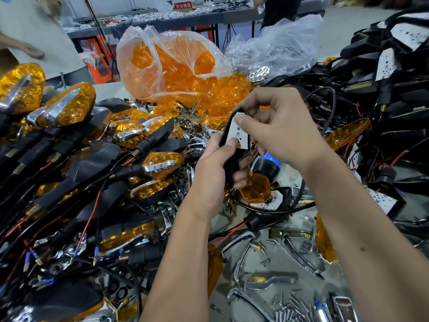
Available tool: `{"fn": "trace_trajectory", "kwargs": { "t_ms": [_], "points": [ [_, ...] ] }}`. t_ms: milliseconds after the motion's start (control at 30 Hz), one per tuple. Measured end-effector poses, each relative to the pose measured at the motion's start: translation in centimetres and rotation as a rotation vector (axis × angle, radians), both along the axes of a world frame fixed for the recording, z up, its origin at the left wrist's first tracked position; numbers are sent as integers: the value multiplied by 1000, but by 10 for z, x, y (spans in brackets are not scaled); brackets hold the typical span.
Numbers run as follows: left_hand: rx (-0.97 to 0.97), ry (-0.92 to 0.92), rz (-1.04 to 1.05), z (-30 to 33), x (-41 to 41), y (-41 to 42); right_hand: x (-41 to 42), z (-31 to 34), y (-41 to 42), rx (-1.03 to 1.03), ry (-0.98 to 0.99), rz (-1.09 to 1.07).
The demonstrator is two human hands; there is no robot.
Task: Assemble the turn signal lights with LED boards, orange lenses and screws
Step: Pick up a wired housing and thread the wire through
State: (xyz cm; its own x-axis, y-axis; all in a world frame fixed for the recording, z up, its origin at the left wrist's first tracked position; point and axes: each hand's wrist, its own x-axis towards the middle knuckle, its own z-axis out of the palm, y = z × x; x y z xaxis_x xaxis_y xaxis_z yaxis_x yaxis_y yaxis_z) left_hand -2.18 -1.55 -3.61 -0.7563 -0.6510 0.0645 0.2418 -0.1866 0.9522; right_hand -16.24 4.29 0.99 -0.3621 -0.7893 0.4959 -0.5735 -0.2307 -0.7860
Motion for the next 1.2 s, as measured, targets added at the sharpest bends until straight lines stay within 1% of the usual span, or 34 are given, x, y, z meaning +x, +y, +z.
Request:
{"fn": "trace_trajectory", "kwargs": {
  "t_ms": [100, 200, 300, 433, 500, 600, 733, 900, 967, 1200],
  "points": [
    [4, 0, -48, 2, 2, -1, -5, -2, 1, 27, -39, -7],
    [-35, -34, -109, 2, 4, -4, -13, -3, 5, 88, -62, 40],
    [-42, -78, -148, 3, 3, -7, -16, -4, 8, 176, -44, 102],
    [-78, -97, -118, 3, -2, -10, -13, -2, 7, 252, -44, 185],
    [-120, -119, -100, 3, -3, -10, -12, -1, 6, 271, -34, 187],
    [-112, -95, -126, 3, -2, -9, -9, -2, 4, 277, -17, 159],
    [-166, -126, -131, 5, 1, -8, -6, -1, 2, 287, -81, 146],
    [-255, -166, -79, 5, 1, -2, -9, 2, 4, 300, -131, 128],
    [-258, -186, -67, 5, 1, -2, -9, 3, 4, 318, -150, 125],
    [-278, -247, -22, 5, 3, -5, -8, 1, -2, 338, -309, 128]
  ]
}}
